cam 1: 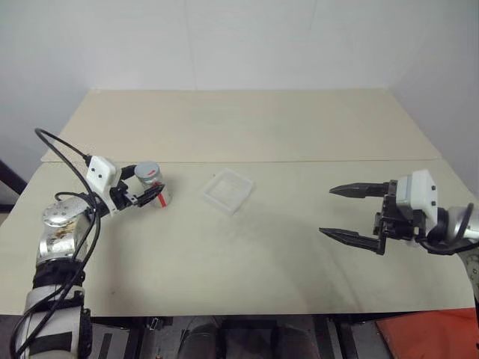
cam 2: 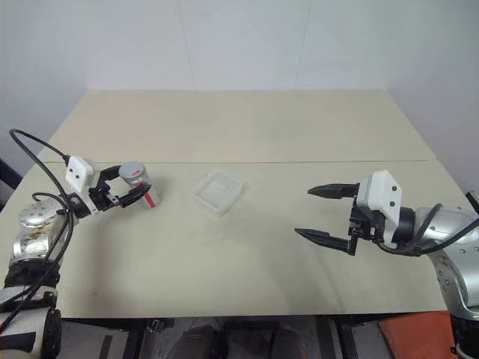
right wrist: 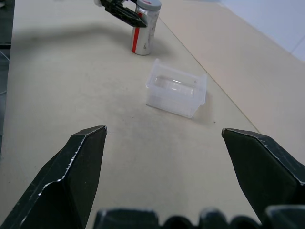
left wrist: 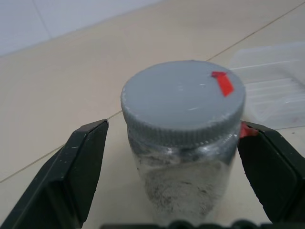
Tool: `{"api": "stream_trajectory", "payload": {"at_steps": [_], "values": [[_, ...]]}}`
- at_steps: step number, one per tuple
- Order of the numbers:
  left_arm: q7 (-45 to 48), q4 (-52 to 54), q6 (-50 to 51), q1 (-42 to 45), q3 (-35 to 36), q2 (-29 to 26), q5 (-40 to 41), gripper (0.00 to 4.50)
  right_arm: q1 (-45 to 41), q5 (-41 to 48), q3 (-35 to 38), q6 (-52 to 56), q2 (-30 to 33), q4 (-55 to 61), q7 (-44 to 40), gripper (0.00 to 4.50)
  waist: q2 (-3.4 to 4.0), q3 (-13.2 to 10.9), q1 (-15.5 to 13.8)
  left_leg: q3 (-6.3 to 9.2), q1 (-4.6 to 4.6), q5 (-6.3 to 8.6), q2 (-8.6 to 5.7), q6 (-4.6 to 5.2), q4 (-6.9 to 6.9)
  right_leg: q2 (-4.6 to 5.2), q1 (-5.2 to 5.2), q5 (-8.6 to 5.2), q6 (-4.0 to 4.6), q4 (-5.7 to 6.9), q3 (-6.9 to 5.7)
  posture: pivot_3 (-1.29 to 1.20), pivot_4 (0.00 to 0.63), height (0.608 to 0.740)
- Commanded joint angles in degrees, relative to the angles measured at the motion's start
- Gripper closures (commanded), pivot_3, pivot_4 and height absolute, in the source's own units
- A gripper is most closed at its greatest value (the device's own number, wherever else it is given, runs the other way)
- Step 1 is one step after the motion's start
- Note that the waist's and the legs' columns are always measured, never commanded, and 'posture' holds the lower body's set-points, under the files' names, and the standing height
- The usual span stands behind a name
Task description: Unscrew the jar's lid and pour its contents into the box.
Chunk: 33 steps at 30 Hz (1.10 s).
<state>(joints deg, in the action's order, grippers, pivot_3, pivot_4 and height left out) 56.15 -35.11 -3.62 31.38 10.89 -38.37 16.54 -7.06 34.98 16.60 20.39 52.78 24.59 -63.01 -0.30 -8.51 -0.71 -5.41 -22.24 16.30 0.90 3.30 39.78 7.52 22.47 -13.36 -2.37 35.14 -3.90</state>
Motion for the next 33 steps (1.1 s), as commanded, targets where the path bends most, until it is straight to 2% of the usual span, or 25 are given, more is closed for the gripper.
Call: {"api": "stream_trajectory", "payload": {"at_steps": [1,2,5,8,9,14,23,26,33], "values": [[0.8,-2.3,-2.6,2.4,-0.1,0.2,-0.7,0.02,0.9,1.0,3.2,0.2,0.8,2.8,0.7,0.0,0.0,0.0,0.0,0.0,-0.01,0.0,0.0,0.0,0.0,0.0,0.0,0.0,0.0,0.0,0.0,0.0,0.15,0.74],[1.1,-3.0,-3.0,2.8,-0.2,0.4,-0.8,0.02,1.3,1.1,3.5,0.2,0.8,3.1,0.8,0.0,-0.01,0.0,0.0,0.0,-0.01,0.0,0.0,0.0,0.0,0.0,0.0,0.0,0.0,-0.01,-0.01,0.0,0.15,0.74],[1.3,-4.8,-4.0,4.0,-0.5,0.9,-1.1,0.57,2.0,1.2,4.1,0.4,0.7,3.8,1.2,0.0,-0.01,0.0,0.0,0.0,-0.01,0.0,0.0,0.0,0.01,0.0,0.0,0.0,-0.01,0.0,-0.01,0.0,0.15,0.74],[1.5,-6.6,-5.3,5.2,-0.8,1.2,-1.6,1.52,2.3,1.1,4.2,0.3,0.5,4.1,1.3,0.0,-0.01,0.0,0.0,0.01,-0.01,0.0,0.0,0.0,0.01,0.0,0.0,0.0,-0.01,0.0,-0.01,0.0,0.15,0.74],[1.6,-7.1,-5.6,5.7,-0.8,1.3,-1.7,1.64,2.3,1.1,4.1,0.3,0.5,4.1,1.4,0.0,-0.02,0.0,0.0,0.01,-0.02,0.0,0.0,0.0,0.01,-0.01,0.0,0.0,-0.01,0.0,-0.02,0.0,0.15,0.74],[4.4,-5.3,-4.7,5.6,-0.8,1.5,-0.4,1.65,2.2,1.2,4.0,0.2,0.3,4.2,1.7,0.0,-0.02,0.0,0.0,0.01,-0.02,0.0,0.0,0.0,0.01,-0.01,0.0,0.0,-0.01,0.0,-0.02,0.0,0.15,0.74],[24.3,8.1,6.8,2.4,-3.1,-1.4,7.3,1.65,2.0,1.2,3.1,-0.1,0.2,3.5,0.9,0.0,-0.02,0.0,0.1,0.01,-0.03,0.0,0.02,0.0,0.03,-0.04,0.01,0.0,-0.01,0.0,-0.01,0.0,0.15,0.74],[29.6,7.1,4.5,2.7,-6.0,-1.0,5.9,1.65,1.2,1.1,2.3,-0.5,0.3,2.8,0.0,0.0,-0.02,0.0,0.0,0.01,-0.01,0.0,0.0,0.0,0.05,-0.04,-0.01,0.0,-0.01,-0.01,-0.01,0.0,0.15,0.74],[31.1,3.0,1.5,5.5,-7.7,4.3,5.5,1.65,-0.8,1.4,1.9,0.0,0.7,1.9,-1.6,0.0,-0.03,0.0,-0.1,0.04,-0.06,-0.01,-0.02,0.01,0.09,-0.05,-0.02,0.0,-0.01,-0.02,-0.02,0.0,0.15,0.74]]}}
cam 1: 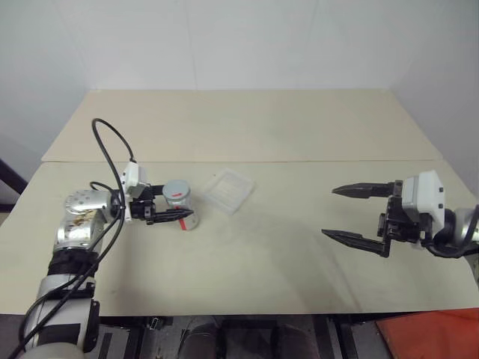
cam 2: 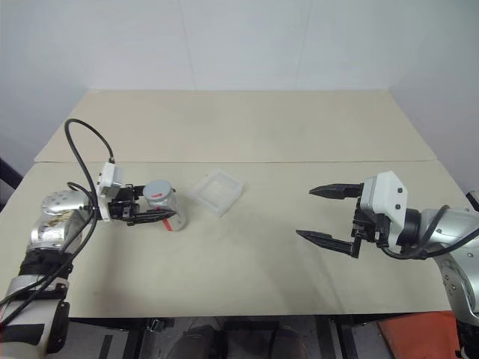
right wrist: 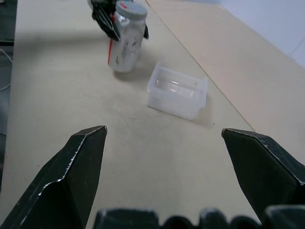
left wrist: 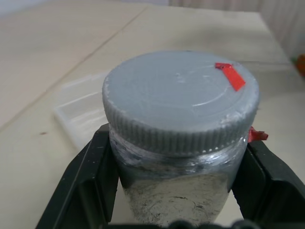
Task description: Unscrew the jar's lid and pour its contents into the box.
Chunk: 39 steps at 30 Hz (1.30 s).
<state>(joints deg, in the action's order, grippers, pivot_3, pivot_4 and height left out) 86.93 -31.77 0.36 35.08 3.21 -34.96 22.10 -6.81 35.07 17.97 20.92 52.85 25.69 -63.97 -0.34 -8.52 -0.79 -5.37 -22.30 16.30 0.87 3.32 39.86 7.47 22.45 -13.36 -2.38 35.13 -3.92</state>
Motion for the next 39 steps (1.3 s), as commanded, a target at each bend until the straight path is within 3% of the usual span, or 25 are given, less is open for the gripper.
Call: {"api": "stream_trajectory", "payload": {"at_steps": [1,12,17,24,33,39], "values": [[0.4,-0.7,-3.0,1.8,-0.2,1.3,-0.4,1.65,-1.0,1.4,0.7,-0.4,0.6,0.8,-0.7,0.0,0.0,0.0,0.1,0.0,0.0,0.0,0.0,0.0,0.0,0.0,0.0,0.0,0.0,0.0,0.0,0.0,0.15,0.74],[-0.2,-2.4,-7.6,-0.6,-1.8,1.7,-3.6,1.65,1.2,2.9,1.8,0.1,0.2,2.8,-0.4,0.0,0.0,0.0,0.1,0.03,0.01,0.01,0.03,0.02,-0.01,-0.01,0.0,0.0,0.0,0.0,0.01,0.0,0.15,0.74],[-1.1,-1.6,-8.1,-2.1,-1.6,0.5,-4.5,0.11,1.6,3.4,1.7,0.3,0.2,3.4,-0.1,0.0,0.0,0.0,0.3,0.04,0.02,0.02,0.05,0.02,-0.01,-0.01,-0.01,0.0,0.0,0.01,0.02,0.0,0.15,0.74],[-3.2,5.2,-5.0,-6.5,1.2,-3.1,-2.1,0.05,1.5,3.7,1.3,0.4,-0.2,3.7,0.5,0.0,0.0,0.0,0.1,0.09,0.0,0.02,0.07,0.03,-0.01,-0.01,0.0,0.0,0.0,-0.01,0.01,0.0,0.15,0.74],[-15.9,28.2,6.6,-21.5,10.3,-11.4,-0.5,0.05,1.6,2.4,-0.6,-0.5,-2.2,3.5,1.5,0.0,0.01,0.0,0.5,0.09,0.02,0.03,0.13,0.03,-0.06,0.01,0.02,0.0,0.0,-0.02,0.07,0.0,0.15,0.74],[-34.7,55.9,23.2,-35.1,16.7,-7.1,4.5,0.05,0.5,1.7,-2.5,-1.3,-3.6,2.5,1.7,0.0,0.0,0.0,-0.1,0.17,0.06,0.04,0.14,0.03,-0.05,0.09,-0.06,0.0,0.0,-0.11,0.09,0.0,0.15,0.74]]}}
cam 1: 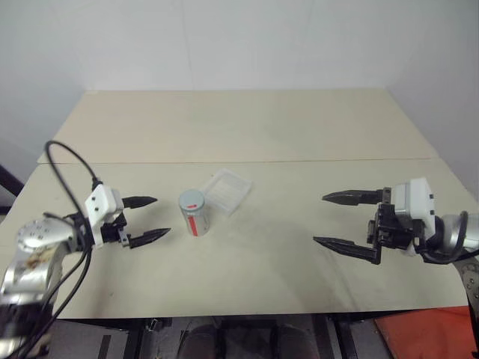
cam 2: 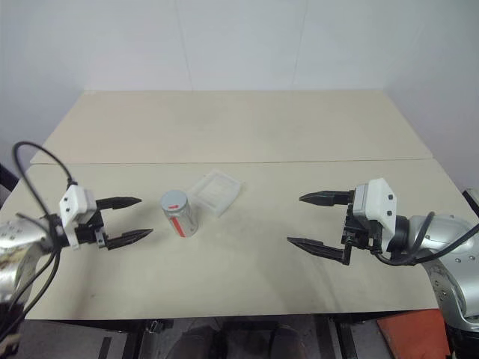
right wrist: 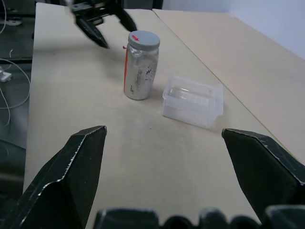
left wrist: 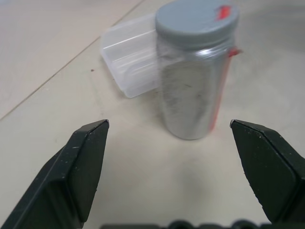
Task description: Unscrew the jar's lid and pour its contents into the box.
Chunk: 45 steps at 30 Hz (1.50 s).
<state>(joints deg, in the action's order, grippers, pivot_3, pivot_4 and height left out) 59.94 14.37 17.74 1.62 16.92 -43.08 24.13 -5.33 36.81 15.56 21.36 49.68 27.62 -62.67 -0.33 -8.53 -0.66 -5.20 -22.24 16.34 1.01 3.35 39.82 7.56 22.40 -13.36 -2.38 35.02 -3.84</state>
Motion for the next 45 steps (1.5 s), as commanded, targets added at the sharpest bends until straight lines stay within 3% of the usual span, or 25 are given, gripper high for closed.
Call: {"api": "stream_trajectory", "payload": {"at_steps": [1,9,15,25,45], "values": [[-10.1,12.7,7.7,-3.0,3.4,1.8,2.9,0.05,-1.3,-0.1,-0.4,-1.7,-0.6,0.4,0.3,0.0,0.0,0.0,-0.2,0.03,0.03,0.0,-0.01,-0.01,0.0,0.01,-0.03,-0.01,0.01,-0.02,-0.01,0.0,0.15,0.74],[-22.9,29.2,16.1,-12.0,5.3,7.2,6.4,0.05,-4.1,-0.1,-2.6,-1.9,-1.4,-1.1,-0.1,0.0,0.02,0.0,0.1,-0.04,0.19,-0.02,-0.02,-0.05,-0.03,0.0,-0.08,-0.03,0.06,0.0,0.14,0.0,0.15,0.74],[-36.4,35.4,24.3,-11.7,-1.8,14.1,5.3,0.05,-5.4,-0.2,-3.7,-2.2,-2.4,-1.9,0.0,0.0,0.01,0.0,-0.3,-0.03,0.21,-0.01,-0.08,-0.03,-0.01,0.02,-0.15,-0.03,0.07,-0.03,0.14,0.0,0.15,0.74],[-50.5,35.8,28.6,-7.7,-11.5,22.1,-0.4,0.05,-7.4,-0.8,-4.3,-2.8,-3.0,-3.3,-0.7,0.0,0.01,0.0,-0.1,-0.05,0.2,0.0,-0.08,-0.01,-0.02,0.01,-0.13,-0.03,0.08,-0.02,0.15,0.0,0.15,0.74],[-58.3,24.7,15.8,-4.5,-24.9,30.0,-17.5,0.05,-6.4,-0.5,-2.8,-2.9,-2.7,-2.2,0.0,0.0,0.01,0.0,-0.2,-0.04,0.17,0.15,-0.07,0.25,-0.01,0.02,-0.12,-0.03,0.09,-0.06,0.15,0.0,0.15,0.74]]}}
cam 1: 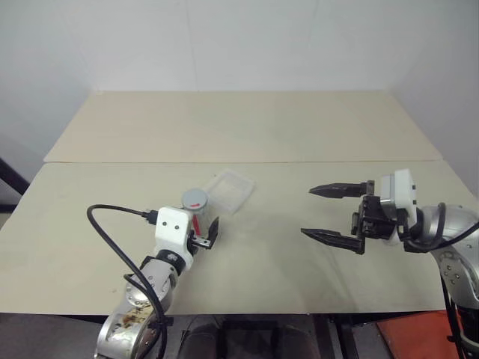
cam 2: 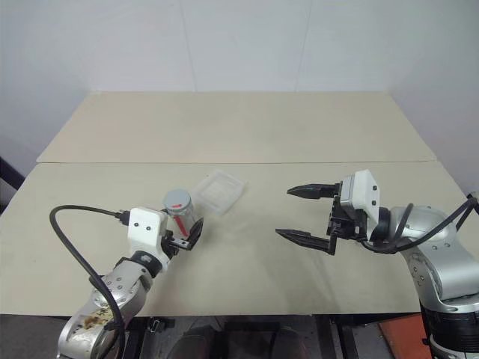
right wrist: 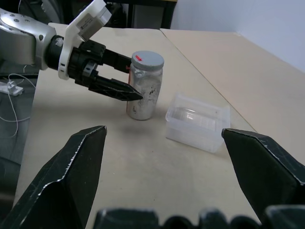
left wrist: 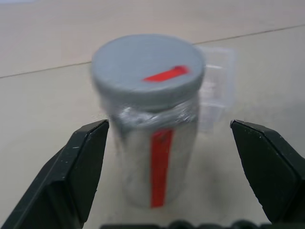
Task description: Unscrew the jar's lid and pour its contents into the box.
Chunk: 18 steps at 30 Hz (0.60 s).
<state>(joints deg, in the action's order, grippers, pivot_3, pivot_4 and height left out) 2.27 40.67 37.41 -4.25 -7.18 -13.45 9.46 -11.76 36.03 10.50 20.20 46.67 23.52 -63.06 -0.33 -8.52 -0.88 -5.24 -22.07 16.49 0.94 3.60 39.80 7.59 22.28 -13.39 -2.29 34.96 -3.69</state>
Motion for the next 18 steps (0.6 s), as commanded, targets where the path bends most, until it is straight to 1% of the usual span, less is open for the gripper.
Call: {"api": "stream_trajectory", "payload": {"at_steps": [1,5,13,16,18], "values": [[-0.9,-2.4,-4.3,1.7,-0.9,0.9,-3.3,0.05,0.1,0.3,2.3,-1.7,0.4,2.0,0.3,0.0,0.01,0.0,0.0,0.0,0.01,0.0,0.0,0.0,0.0,0.0,0.0,0.0,0.0,0.01,0.0,0.0,0.15,0.74],[-1.8,-4.8,-6.2,2.2,-1.1,2.6,-5.3,0.05,0.4,0.2,2.7,-1.9,0.6,2.0,0.2,0.0,0.0,0.0,0.0,0.0,0.0,0.02,0.0,0.04,0.0,0.01,0.0,0.0,0.0,-0.01,0.0,0.0,0.15,0.74],[-1.3,-7.4,-9.0,3.0,-0.8,4.4,-6.5,0.05,0.9,0.0,3.2,-2.2,0.7,2.1,0.2,0.0,0.0,0.0,0.0,0.0,-0.01,0.07,0.0,0.12,0.01,0.01,0.0,0.0,0.0,0.0,-0.01,0.0,0.15,0.74],[-1.1,-8.3,-10.2,3.1,-0.8,4.9,-6.9,0.69,1.1,0.2,3.4,-2.2,0.8,2.2,0.2,0.0,0.0,0.0,0.0,0.0,-0.01,0.12,0.0,0.2,0.0,0.01,0.01,0.0,0.0,0.0,-0.02,0.0,0.15,0.74],[-1.0,-8.9,-11.2,3.1,-0.6,5.3,-6.9,1.3,1.3,0.3,3.6,-2.2,0.9,2.3,0.2,0.0,0.0,0.0,0.0,0.0,-0.01,0.12,0.0,0.21,0.01,0.02,0.01,0.0,0.0,0.0,-0.02,0.0,0.15,0.74]]}}
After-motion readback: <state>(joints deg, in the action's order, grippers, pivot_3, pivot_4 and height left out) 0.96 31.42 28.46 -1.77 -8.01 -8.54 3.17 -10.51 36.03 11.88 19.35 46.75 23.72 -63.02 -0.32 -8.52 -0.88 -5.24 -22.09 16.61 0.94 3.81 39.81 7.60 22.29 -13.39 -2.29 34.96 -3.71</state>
